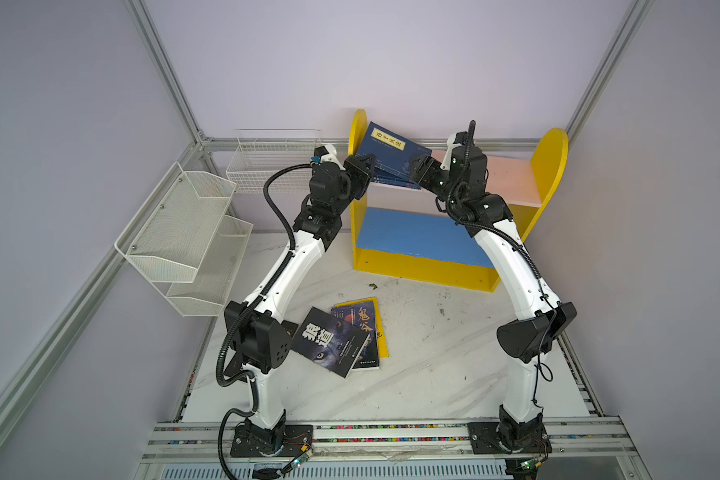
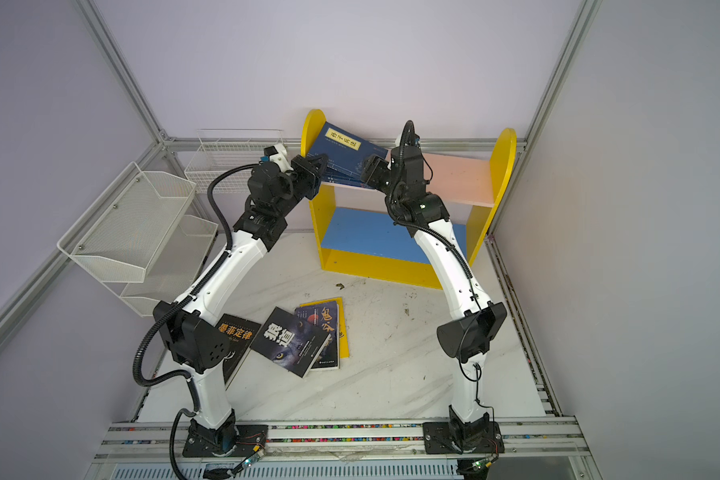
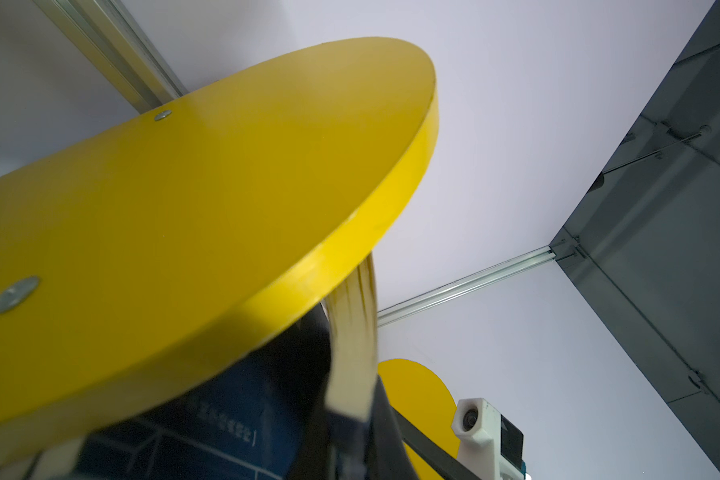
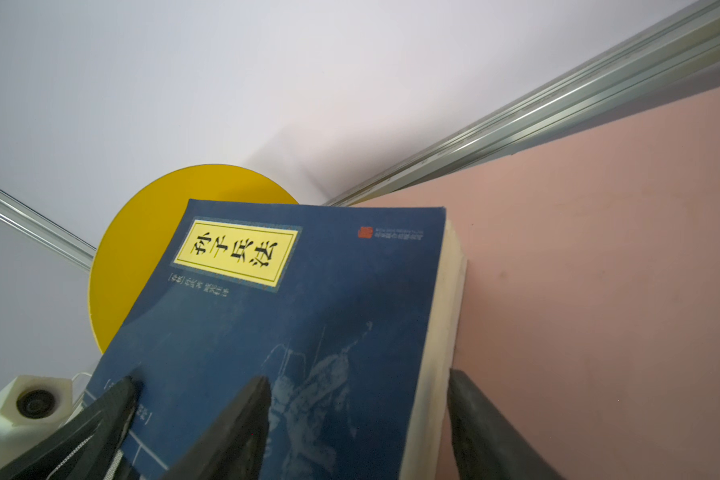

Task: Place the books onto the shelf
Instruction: 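Push the blue book flat and deeper onto the stack with both grippers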

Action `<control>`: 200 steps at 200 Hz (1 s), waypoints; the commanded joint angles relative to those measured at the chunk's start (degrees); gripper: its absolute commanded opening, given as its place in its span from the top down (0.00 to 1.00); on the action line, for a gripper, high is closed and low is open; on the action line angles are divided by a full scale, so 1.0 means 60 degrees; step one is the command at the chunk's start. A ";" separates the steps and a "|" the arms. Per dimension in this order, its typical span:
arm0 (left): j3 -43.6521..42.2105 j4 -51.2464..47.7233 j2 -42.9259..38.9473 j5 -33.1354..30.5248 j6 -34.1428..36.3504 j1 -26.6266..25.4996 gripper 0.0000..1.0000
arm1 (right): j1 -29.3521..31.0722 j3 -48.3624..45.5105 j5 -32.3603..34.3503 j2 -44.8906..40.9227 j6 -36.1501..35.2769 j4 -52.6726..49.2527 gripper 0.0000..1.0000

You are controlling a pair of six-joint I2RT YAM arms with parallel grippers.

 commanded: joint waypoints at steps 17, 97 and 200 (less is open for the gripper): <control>0.0153 0.0380 -0.0118 -0.0073 0.0147 0.0056 1.00 | -0.0032 0.0126 0.0190 0.0144 -0.0007 -0.0432 0.33; -0.0269 0.0417 -0.0329 -0.0182 0.0247 0.0066 0.74 | -0.0019 -0.0162 0.0434 0.0407 -0.0139 -0.0687 0.41; -0.2151 -0.1690 -0.2112 0.0326 0.2532 0.0662 0.13 | -0.0020 0.0014 0.0013 0.0788 -0.0303 -0.0544 0.43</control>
